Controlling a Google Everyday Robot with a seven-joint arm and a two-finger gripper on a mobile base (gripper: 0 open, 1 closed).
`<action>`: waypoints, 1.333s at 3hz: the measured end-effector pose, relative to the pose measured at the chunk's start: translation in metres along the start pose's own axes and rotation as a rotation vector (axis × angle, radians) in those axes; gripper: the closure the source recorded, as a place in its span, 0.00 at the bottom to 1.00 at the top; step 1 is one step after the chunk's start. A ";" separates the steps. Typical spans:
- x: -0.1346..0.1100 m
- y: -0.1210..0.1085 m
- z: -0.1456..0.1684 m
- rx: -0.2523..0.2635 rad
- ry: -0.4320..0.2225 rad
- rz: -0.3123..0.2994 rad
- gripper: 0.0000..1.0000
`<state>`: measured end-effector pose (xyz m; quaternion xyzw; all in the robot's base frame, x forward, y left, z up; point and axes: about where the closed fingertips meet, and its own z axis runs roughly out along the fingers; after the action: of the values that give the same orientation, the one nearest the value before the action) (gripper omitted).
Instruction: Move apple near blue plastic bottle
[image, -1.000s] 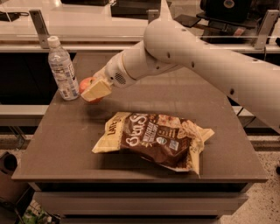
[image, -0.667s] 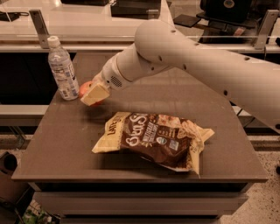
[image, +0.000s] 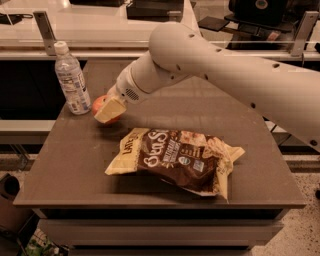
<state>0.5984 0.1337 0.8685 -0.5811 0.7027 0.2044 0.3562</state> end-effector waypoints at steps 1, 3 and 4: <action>-0.001 0.001 0.001 -0.002 0.000 -0.003 0.60; -0.004 0.004 0.001 -0.005 -0.001 -0.008 0.14; -0.005 0.005 0.002 -0.007 -0.001 -0.011 0.00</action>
Offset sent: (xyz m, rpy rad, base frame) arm -0.0010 0.0015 0.0005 -0.0002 -0.0006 0.0030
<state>0.5940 0.1397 0.8705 -0.5859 0.6987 0.2050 0.3556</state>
